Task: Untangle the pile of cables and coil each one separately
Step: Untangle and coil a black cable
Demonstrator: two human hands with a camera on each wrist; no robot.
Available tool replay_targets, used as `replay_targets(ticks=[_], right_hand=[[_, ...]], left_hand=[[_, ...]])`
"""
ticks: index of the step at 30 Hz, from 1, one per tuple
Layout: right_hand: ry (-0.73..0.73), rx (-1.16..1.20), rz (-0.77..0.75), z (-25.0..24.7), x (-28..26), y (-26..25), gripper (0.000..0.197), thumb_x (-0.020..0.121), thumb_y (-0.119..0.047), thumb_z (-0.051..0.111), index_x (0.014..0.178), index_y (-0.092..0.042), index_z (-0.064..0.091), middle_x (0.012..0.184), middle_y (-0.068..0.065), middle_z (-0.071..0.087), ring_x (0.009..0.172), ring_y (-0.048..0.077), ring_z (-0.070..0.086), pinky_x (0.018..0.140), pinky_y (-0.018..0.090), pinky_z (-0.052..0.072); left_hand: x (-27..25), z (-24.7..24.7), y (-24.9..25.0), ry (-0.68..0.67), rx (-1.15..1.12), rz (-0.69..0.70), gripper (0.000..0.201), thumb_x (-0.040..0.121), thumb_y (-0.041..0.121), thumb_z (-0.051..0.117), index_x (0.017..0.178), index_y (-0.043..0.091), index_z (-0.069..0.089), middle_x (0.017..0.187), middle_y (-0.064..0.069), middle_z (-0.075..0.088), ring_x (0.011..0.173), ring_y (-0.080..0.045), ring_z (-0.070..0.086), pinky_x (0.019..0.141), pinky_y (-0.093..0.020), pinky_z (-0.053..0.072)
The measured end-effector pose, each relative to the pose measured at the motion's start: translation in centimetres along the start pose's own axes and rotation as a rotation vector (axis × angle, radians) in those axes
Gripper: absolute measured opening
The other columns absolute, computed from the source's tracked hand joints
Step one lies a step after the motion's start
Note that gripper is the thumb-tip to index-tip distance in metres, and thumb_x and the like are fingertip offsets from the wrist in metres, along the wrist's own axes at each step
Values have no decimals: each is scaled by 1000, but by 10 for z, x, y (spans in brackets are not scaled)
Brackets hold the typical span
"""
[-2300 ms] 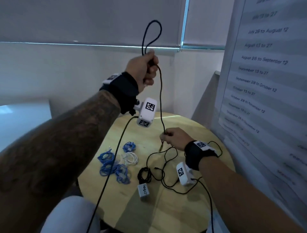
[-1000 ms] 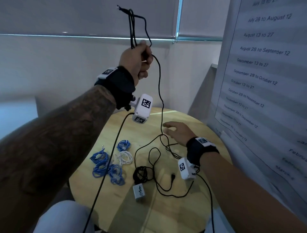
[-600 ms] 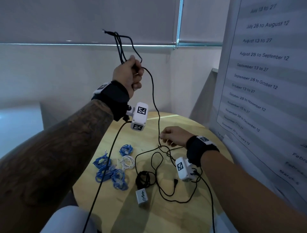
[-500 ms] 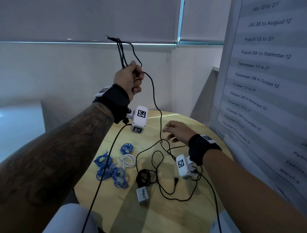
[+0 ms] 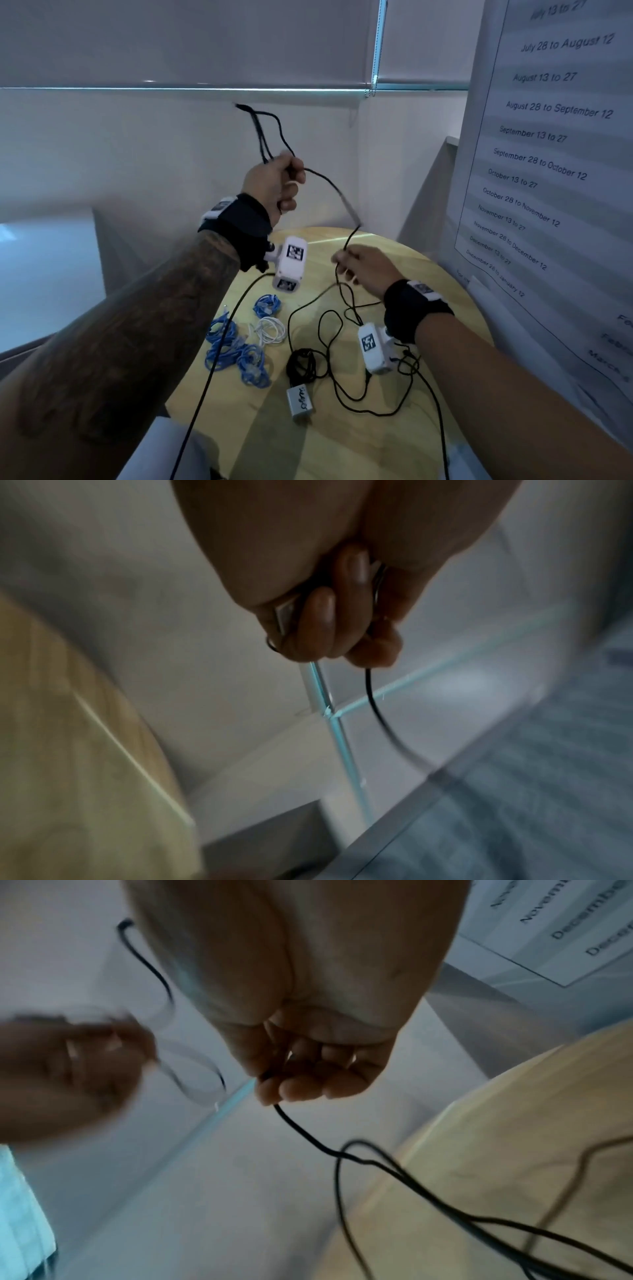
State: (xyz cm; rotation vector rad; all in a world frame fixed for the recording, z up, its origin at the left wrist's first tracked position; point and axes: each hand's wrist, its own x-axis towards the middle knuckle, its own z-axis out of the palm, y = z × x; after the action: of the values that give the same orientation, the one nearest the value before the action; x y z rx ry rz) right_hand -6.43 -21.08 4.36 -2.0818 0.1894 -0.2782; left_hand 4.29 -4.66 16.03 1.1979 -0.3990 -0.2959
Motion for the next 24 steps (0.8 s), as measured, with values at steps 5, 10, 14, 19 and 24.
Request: replay_targets(ticks=[5,10,14,19,24], right_hand=[[179,222,-85,-39,13,-47,25,105,-23,47,91,-15,66,76,-3,65,68,14,56,66,28,45],[255,210,-171,-58,11,-66,19,103,-30,51,98,-17,64,82,-2,63,66,13,55,62,24,45],[211,-77,-130,-43,-7,-20,22,99,-39,58,109,-20,60,96,-6,67,82,6,63,75,26,51],[-15,-288,1,-23,-16,42,27,100,-31,54,75,-25,63,71,-2,69,63,15,63,70,31,50],[119,158,35,2,-13,35,47,93,-63,52,129,-32,50,90,5,68,65,12,60,65,28,47]], left_hand=[[-23,20,-67,-169,606,-49,13,86,21,68,98,14,68,67,-1,52,46,-12,27,44,-22,24],[-27,43,-96,-129,412,-48,23,95,28,60,100,9,71,90,-4,76,47,-14,34,44,-22,27],[-16,49,-84,-66,137,-39,21,99,22,53,98,8,68,88,-11,72,49,-11,43,40,-20,25],[0,48,-61,-63,19,-5,25,104,23,44,93,9,62,73,-4,67,47,-8,45,38,-19,25],[11,48,-47,-101,24,-45,27,104,25,42,93,10,60,71,-2,63,50,-9,47,43,-21,25]])
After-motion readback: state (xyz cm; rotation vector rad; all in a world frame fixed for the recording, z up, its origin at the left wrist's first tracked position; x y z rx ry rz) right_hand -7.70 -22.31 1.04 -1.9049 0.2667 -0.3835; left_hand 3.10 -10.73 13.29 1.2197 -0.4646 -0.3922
